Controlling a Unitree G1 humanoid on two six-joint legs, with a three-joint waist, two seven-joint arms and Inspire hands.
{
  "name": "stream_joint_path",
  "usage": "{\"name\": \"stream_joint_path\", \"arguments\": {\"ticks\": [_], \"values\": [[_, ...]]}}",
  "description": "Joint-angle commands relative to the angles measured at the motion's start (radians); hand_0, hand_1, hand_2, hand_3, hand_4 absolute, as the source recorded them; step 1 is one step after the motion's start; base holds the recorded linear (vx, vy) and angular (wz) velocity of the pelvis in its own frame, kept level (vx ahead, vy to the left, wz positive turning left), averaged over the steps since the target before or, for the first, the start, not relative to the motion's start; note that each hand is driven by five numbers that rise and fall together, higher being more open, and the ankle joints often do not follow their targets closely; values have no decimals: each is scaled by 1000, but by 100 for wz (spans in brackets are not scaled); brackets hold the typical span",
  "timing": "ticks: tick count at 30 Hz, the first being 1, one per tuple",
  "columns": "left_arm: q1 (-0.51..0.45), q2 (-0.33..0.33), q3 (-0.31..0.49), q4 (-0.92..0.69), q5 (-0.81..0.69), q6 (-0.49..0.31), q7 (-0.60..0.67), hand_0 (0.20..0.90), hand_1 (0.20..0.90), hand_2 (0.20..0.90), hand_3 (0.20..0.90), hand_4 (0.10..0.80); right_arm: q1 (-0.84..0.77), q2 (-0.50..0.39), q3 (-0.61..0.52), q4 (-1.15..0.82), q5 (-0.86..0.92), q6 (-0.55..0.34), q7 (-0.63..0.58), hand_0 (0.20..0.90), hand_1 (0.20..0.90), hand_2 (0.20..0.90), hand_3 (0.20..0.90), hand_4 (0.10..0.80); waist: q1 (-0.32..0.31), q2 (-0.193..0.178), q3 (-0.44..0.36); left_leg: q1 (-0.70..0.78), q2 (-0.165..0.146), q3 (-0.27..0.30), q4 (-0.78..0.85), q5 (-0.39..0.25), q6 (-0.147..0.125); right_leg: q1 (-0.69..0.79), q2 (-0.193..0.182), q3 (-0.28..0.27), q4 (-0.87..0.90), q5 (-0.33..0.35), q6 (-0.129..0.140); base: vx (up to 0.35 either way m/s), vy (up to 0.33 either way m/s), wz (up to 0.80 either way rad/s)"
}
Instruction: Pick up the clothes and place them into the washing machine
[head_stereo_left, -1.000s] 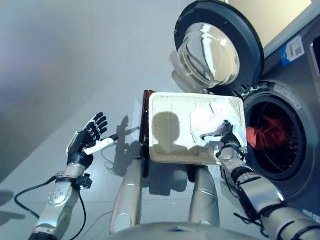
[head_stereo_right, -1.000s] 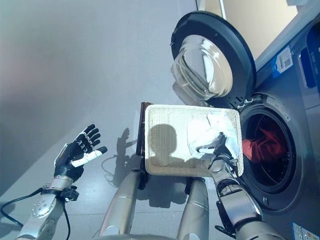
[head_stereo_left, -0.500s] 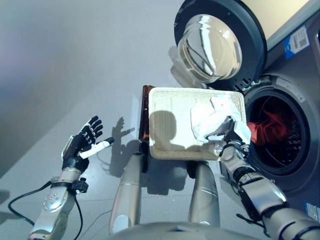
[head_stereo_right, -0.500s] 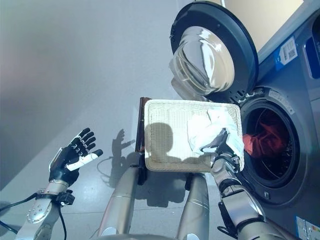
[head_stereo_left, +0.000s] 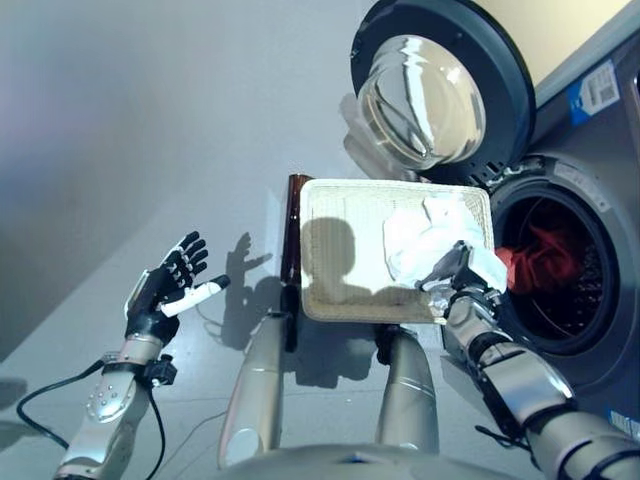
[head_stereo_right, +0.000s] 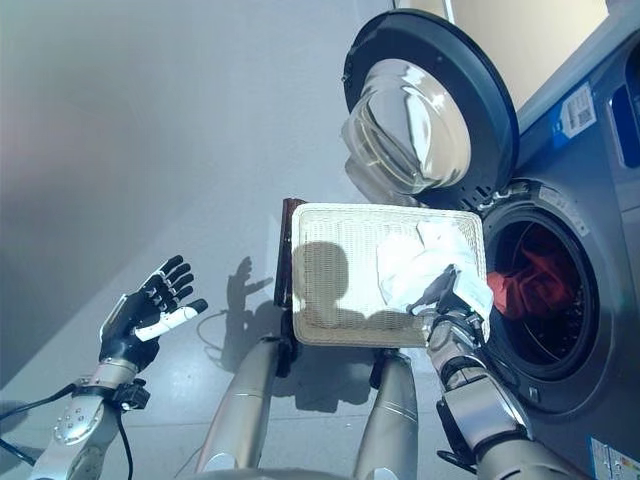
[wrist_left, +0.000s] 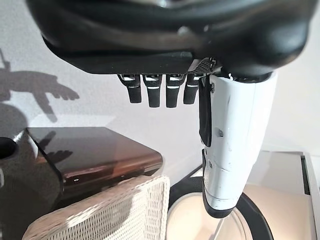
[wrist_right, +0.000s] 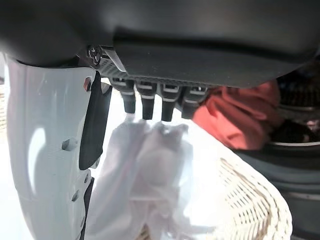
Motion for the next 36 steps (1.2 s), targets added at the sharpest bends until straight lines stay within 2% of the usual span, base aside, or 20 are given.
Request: {"name": "stream_joint_path", "arguments": {"ticks": [1,7,13,16,19,20,21,23,26,27,28,29,30,36], "values": [[-3,39,17,-36,28,-82,-7,900,900,900,900,800,-13,-62,-3,7,17,-16,-51,900,900,900,900,800,13,-7,-50,95,27,-45,-222,106,-76,135,-31,-5,-162,84,36,153,-55,5],[-29,4,-16,26,51,-78,5,900,900,900,900,800,28,-47,-1,-11,23,-32,-48,900,900,900,900,800,6,-24,-50,254,34,-57,-343,140,-87,298,-30,-41,-269,118,47,125,-39,2],[-32,-19,-29,36,74,-70,14,900,900,900,900,800,57,-38,3,-23,9,-36,-56,900,900,900,900,800,-4,-27,-44,274,36,-70,-327,132,-89,322,-30,-47,-250,102,46,44,-11,2],[-39,-12,-25,26,73,-70,18,900,900,900,900,800,41,-34,7,-28,17,-44,-54,900,900,900,900,800,-4,-18,-27,226,31,-80,-260,112,-88,277,-28,-31,-198,80,41,-76,-9,0],[-32,-9,1,-18,67,-79,35,900,900,900,900,800,31,-44,10,-43,10,-46,-54,900,900,900,900,800,-10,-1,9,110,27,-89,-71,47,-80,167,-20,2,-18,1,17,-145,11,7],[-31,-9,2,-19,67,-79,35,900,900,900,900,800,30,-44,11,-43,10,-46,-54,900,900,900,900,800,-10,-1,6,104,28,-89,-65,44,-80,161,-20,3,-13,-2,17,-70,32,9],[-17,-21,18,-28,57,-78,37,900,900,900,900,800,31,-46,12,-54,-1,-45,-55,900,900,900,900,800,-10,4,12,79,38,-87,-3,13,-80,123,-16,17,65,-42,5,-55,50,5],[1,-27,33,-45,50,-80,36,900,900,900,900,800,28,-62,12,-48,-17,-39,-53,900,900,900,900,800,-8,13,13,34,46,-82,78,-19,-78,69,-19,30,143,-76,-3,-56,48,-1],[25,-22,55,-83,37,-81,27,900,900,900,900,800,3,-89,8,-36,-27,-34,-51,900,900,900,900,800,-5,18,9,-31,54,-78,173,-54,-74,-3,-23,47,243,-102,-11,-35,35,-21],[37,-15,61,-97,32,-81,26,900,900,900,900,800,-4,-96,9,-42,-25,-35,-55,900,900,900,900,800,-3,17,3,-46,62,-78,211,-98,-80,-16,-25,49,275,-146,-11,11,23,-15],[47,-20,66,-105,26,-80,22,900,900,900,900,800,-1,-100,9,-49,-28,-36,-58,900,900,900,900,800,-3,15,-3,-57,66,-74,222,-105,-79,-33,-25,49,290,-159,-13,-31,4,-7],[47,-20,67,-107,26,-80,21,900,900,900,900,800,-2,-101,8,-50,-28,-36,-59,900,900,900,900,800,-3,15,-2,-69,64,-72,210,-71,-74,-44,-25,48,277,-129,-19,-33,17,-5],[59,-11,72,-109,23,-81,21,900,900,900,900,800,-9,-116,12,-52,-29,-36,-58,900,900,900,900,800,-3,12,-10,-81,68,-73,256,-117,-78,-61,-26,58,326,-168,-16,-37,22,-7],[70,12,61,-110,8,-80,13,900,900,900,900,800,-14,-127,29,-45,-39,-34,-56,900,900,900,900,800,0,11,-22,-117,69,-73,279,-130,-78,-104,-28,66,355,-184,-19,3,2,-2]]}}
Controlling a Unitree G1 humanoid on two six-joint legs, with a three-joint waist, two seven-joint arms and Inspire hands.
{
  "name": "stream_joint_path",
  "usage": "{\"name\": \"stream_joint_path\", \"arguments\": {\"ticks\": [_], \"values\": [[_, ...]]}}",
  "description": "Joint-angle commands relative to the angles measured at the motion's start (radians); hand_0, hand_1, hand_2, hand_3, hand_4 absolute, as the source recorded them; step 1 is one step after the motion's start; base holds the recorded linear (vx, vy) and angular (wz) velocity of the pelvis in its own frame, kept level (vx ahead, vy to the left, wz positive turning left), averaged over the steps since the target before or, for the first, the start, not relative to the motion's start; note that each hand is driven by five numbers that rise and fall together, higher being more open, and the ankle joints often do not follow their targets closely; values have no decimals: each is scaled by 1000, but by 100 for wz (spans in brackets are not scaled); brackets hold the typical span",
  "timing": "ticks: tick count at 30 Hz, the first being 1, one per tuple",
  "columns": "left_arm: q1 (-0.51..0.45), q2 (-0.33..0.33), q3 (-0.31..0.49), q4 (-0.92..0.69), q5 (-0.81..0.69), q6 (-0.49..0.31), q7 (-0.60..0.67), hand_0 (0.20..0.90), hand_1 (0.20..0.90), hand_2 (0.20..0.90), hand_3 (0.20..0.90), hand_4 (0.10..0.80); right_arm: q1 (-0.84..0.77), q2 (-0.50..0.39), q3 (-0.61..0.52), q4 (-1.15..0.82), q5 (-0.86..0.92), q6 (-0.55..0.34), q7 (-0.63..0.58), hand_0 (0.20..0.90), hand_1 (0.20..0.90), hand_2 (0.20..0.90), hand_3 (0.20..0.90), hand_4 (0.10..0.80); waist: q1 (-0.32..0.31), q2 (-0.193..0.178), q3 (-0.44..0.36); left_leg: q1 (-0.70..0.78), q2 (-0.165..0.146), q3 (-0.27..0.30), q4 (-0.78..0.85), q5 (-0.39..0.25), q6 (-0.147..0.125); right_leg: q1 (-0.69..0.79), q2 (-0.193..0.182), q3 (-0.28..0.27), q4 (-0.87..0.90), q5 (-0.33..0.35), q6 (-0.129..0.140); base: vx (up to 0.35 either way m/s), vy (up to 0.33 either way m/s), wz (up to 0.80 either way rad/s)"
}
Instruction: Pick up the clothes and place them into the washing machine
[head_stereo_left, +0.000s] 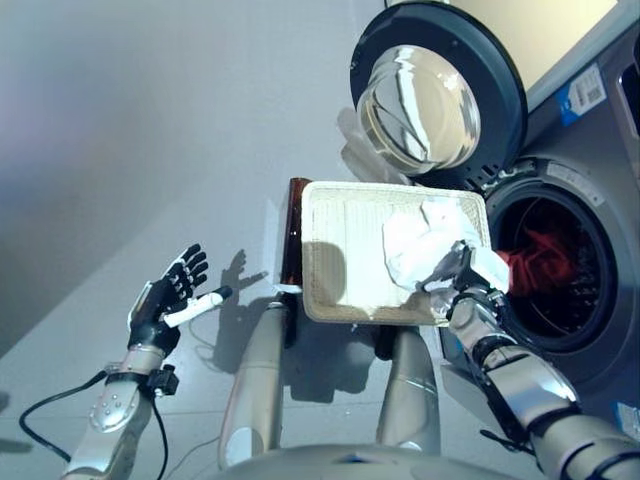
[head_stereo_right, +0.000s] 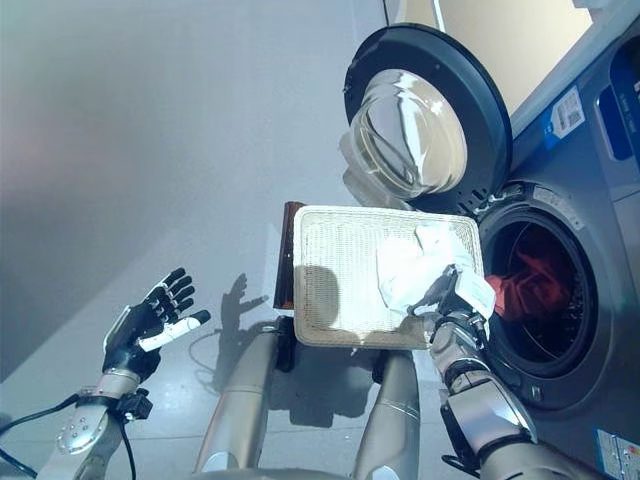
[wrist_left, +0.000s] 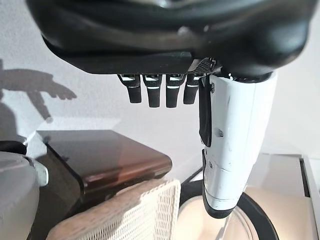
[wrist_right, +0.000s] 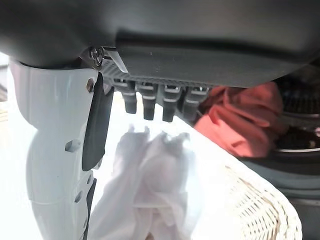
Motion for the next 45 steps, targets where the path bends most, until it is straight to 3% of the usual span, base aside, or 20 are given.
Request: {"name": "stream_joint_path", "arguments": {"ticks": [1,9,17,22,34,35,36,37,45], "values": [[37,45,51,-132,-23,-81,-3,900,900,900,900,800,-32,-104,23,-10,-38,-7,-53,900,900,900,900,800,8,11,-61,-17,56,-45,-68,25,-100,-23,-17,27,60,-44,-24,-38,-2,1],[69,78,76,-172,-40,-74,-9,900,900,900,900,800,-9,-112,14,52,-71,35,-54,900,900,900,900,800,20,27,-75,-58,41,-49,-94,51,-98,-66,-22,30,55,-32,-22,-10,2,6],[52,72,51,-161,-34,-75,0,900,900,900,900,800,9,-60,48,32,-101,40,-47,900,900,900,900,800,19,31,-70,-89,35,-49,-83,51,-94,-104,-28,40,76,-31,-21,-12,4,5],[56,102,42,-207,-36,-66,-23,900,900,900,900,800,-29,-31,99,129,-205,131,7,900,900,900,900,800,42,54,-78,-132,28,-46,-59,48,-90,-144,-41,50,105,-37,-19,-7,2,0],[56,138,81,-238,-50,-38,-74,900,900,900,900,800,-26,-38,108,157,-253,145,128,900,900,900,900,800,56,57,-103,-149,18,-48,-62,53,-85,-176,-50,56,126,-35,-15,3,-7,6],[57,139,85,-239,-49,-37,-74,900,900,900,900,800,-27,-42,106,154,-247,141,129,746,746,746,746,690,55,56,-103,-152,18,-49,-62,54,-86,-178,-50,57,125,-34,-15,0,0,0],[58,139,86,-240,-49,-37,-74,900,900,900,900,800,-27,-42,106,154,-247,141,129,549,549,549,549,549,54,56,-103,-153,18,-49,-62,54,-86,-179,-50,57,125,-34,-15,0,0,0],[58,138,96,-237,-43,-34,-70,900,900,900,900,800,-29,-47,102,151,-233,131,134,200,200,200,200,300,51,53,-100,-157,18,-48,-62,57,-87,-184,-49,59,127,-33,-16,0,0,0],[73,115,129,-220,-30,-27,-45,900,900,900,900,800,-39,-48,119,119,-216,106,128,200,200,200,200,300,36,42,-101,-168,20,-46,-52,55,-86,-202,-43,65,135,-33,-20,-2,-1,0]]}}
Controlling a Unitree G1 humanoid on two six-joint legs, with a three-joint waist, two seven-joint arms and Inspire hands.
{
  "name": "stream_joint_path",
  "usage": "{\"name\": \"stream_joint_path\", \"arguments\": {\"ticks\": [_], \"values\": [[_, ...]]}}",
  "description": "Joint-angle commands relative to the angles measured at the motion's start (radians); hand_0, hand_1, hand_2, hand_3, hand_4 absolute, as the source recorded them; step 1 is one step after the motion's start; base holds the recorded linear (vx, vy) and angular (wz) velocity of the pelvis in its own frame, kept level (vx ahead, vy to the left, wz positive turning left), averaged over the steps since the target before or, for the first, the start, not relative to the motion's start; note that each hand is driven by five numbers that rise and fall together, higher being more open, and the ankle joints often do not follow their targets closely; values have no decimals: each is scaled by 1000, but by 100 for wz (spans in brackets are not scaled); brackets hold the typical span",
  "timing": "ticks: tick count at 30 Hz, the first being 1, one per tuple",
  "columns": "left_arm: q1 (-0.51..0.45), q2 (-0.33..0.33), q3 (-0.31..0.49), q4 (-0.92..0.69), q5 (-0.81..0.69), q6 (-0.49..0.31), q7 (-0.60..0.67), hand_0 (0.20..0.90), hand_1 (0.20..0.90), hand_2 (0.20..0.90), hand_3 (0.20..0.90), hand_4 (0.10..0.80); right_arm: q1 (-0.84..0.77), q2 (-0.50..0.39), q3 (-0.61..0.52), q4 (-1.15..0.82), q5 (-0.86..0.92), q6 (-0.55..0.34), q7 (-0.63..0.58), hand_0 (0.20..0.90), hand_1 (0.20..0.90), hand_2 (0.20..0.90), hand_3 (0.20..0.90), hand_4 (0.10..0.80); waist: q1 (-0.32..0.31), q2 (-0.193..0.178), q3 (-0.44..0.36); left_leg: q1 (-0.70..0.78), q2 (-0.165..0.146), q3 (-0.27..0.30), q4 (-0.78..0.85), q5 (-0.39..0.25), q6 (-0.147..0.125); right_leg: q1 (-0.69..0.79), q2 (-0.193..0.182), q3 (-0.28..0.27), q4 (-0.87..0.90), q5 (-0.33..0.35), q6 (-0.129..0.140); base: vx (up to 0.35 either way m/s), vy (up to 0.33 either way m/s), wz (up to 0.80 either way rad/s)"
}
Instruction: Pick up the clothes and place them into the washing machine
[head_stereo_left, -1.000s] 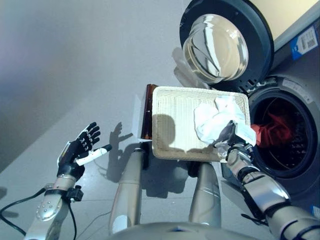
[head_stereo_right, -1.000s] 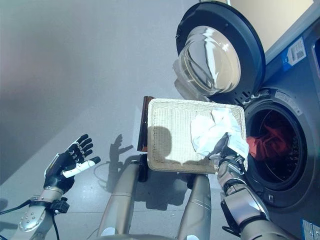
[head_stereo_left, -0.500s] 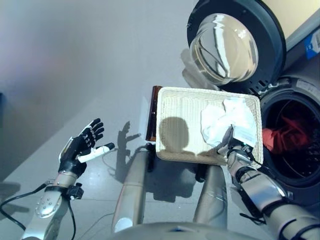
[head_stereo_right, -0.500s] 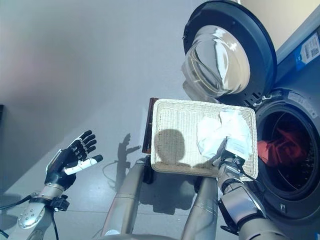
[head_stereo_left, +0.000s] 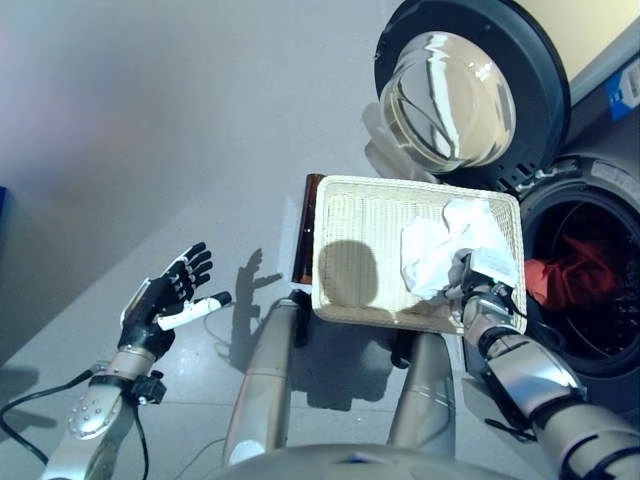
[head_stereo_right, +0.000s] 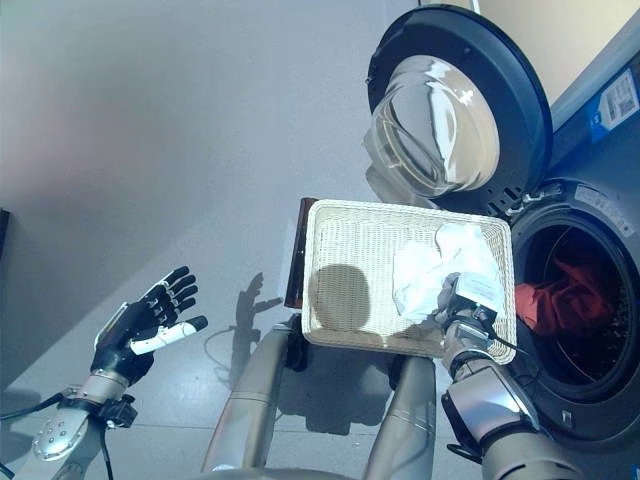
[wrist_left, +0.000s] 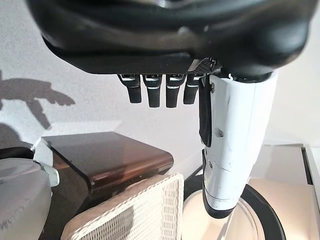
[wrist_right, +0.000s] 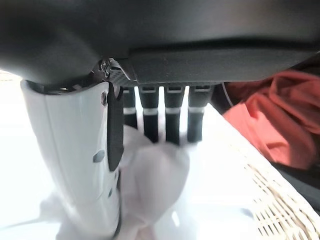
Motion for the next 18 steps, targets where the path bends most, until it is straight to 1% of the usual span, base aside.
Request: {"name": "stream_joint_path", "arguments": {"ticks": [1,7,12,15,16,17,18], "values": [[9,22,120,-103,4,-55,19,900,900,900,900,800,21,-27,27,-8,13,-23,7,200,200,200,200,300,6,-6,-3,-3,40,-35,-125,56,-68,-17,-9,48,-34,21,-20,0,0,0],[16,18,141,-102,2,-52,29,900,900,900,900,800,-16,-33,36,-12,18,-25,-1,200,200,200,200,300,-4,-12,-10,-13,46,-35,-123,55,-69,-31,-5,51,-32,23,-23,-3,0,-1],[20,10,148,-92,2,-48,35,900,900,900,900,800,-36,-37,-11,-3,96,-40,-30,200,200,200,200,300,-9,-15,-13,-8,49,-31,-135,60,-68,-26,-3,49,-41,30,-24,0,0,-1],[17,2,151,-80,-7,-52,43,900,900,900,900,800,-42,-43,-107,-45,248,-99,-81,200,200,200,200,300,-15,-19,-16,12,50,-29,-156,65,-66,-11,0,48,-61,43,-23,0,0,0],[9,-11,151,-58,-13,-58,54,900,900,900,900,800,-13,-32,-186,-114,375,-169,-103,200,200,200,200,300,-26,-24,-17,22,52,-26,-167,68,-65,-2,5,47,-75,50,-23,25,18,-4],[4,-24,154,-36,-17,-60,63,900,900,900,900,800,15,-21,-225,-178,447,-218,-108,200,200,200,200,300,-39,-28,-18,30,55,-24,-177,70,-65,5,9,47,-86,54,-23,29,15,-7],[-2,-31,152,-14,-17,-63,69,900,900,900,900,800,52,-19,-236,-229,471,-239,-110,200,200,200,200,300,-47,-33,-18,38,56,-24,-182,71,-65,14,11,47,-96,59,-22,27,9,-13]]}}
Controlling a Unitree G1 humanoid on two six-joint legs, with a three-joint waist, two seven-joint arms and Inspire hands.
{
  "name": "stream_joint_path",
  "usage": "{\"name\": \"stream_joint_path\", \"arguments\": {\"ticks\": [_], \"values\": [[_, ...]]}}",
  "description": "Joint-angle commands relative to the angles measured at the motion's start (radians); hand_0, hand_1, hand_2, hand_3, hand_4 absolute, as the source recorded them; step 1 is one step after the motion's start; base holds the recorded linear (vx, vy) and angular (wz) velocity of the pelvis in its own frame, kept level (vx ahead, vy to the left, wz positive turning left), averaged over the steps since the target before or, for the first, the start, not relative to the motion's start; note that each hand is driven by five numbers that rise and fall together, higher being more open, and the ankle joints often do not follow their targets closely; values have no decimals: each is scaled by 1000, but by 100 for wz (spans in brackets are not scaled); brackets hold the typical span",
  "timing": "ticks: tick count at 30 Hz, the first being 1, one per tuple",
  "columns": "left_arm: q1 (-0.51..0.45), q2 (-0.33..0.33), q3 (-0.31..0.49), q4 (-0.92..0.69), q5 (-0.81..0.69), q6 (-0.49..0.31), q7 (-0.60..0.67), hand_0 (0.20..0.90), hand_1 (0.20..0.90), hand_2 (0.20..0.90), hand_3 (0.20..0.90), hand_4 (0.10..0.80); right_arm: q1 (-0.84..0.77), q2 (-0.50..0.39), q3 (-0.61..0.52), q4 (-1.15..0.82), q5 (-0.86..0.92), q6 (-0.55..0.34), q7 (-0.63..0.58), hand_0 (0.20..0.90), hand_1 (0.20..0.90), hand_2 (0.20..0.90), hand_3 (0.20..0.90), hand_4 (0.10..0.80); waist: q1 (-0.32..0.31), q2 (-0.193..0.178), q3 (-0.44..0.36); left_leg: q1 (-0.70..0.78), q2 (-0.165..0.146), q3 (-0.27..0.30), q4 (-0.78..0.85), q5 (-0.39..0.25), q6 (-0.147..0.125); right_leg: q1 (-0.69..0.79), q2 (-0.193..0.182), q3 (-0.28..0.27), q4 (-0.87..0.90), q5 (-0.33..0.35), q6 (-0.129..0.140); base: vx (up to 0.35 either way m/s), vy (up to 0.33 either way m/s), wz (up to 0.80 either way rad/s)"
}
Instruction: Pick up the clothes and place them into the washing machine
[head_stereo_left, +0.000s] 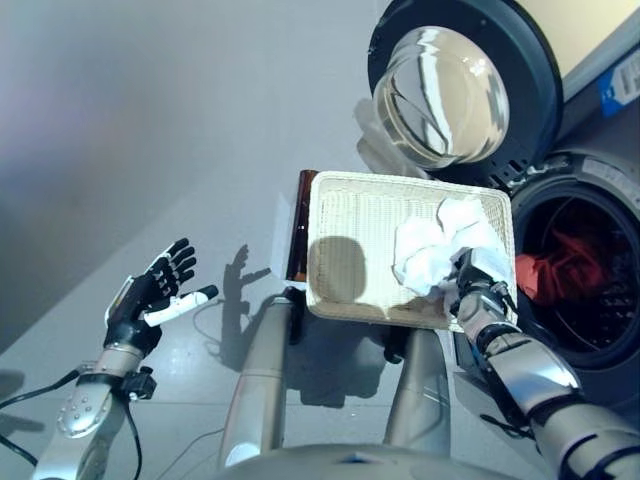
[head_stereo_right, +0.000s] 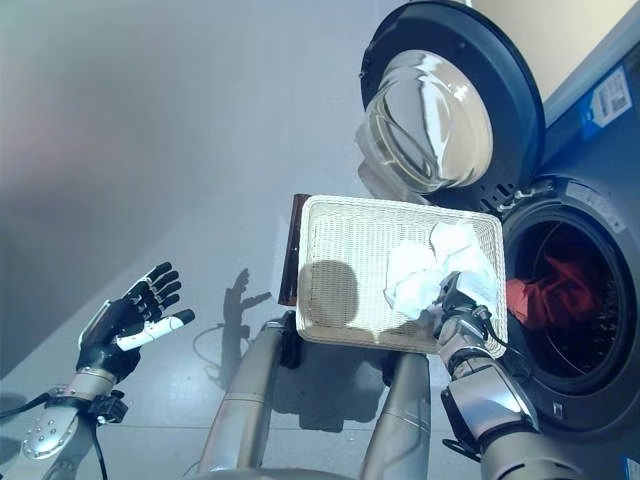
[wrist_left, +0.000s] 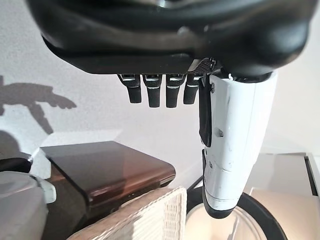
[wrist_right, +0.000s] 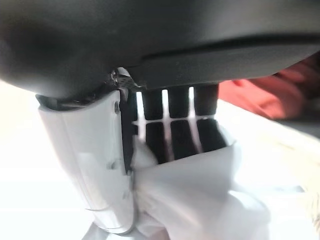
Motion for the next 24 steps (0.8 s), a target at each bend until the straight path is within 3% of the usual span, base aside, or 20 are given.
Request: {"name": "stream_joint_path", "arguments": {"ticks": [1,4,9,13,15,16,24], "values": [[-3,-16,83,-16,-17,-84,37,900,900,900,900,800,48,-39,-29,-137,186,-145,-83,200,200,200,200,300,-10,-4,-19,65,50,-27,-197,72,-67,40,-2,38,-93,58,-16,25,-1,-19],[0,-23,80,0,-22,-96,38,900,900,900,900,800,118,-39,-100,-261,347,-236,-60,200,200,200,200,300,-26,-13,-25,86,55,-24,-223,77,-68,65,-2,32,-127,68,-11,26,-15,-13],[9,-14,60,3,-49,-111,14,900,900,900,900,800,141,-32,-183,-264,590,-328,28,200,200,200,200,300,-25,-17,-27,124,55,-24,-263,85,-70,106,-2,24,-172,80,-4,13,-8,-3],[-6,-18,27,16,-63,-110,12,900,900,900,900,800,164,3,-319,-286,936,-427,124,200,200,200,200,300,-30,-20,-22,151,51,-21,-273,85,-71,136,-1,27,-191,76,-2,3,1,-1],[-10,-22,17,20,-60,-110,14,900,900,900,900,800,167,8,-329,-280,939,-432,122,200,200,200,200,300,-29,-19,-20,155,51,-20,-270,83,-71,141,-1,26,-190,73,-4,1,-1,2],[-11,-26,14,23,-52,-111,16,900,900,900,900,800,176,4,-300,-289,831,-413,89,200,200,200,200,300,-28,-15,-22,158,51,-22,-270,84,-71,145,0,26,-190,71,-6,-2,0,5],[-14,-35,14,6,-30,-125,16,900,900,900,900,800,143,-10,-206,-300,603,-346,9,200,200,200,200,300,-19,-3,-19,161,52,-18,-275,90,-72,150,-3,26,-202,79,-6,-14,4,-4]]}}
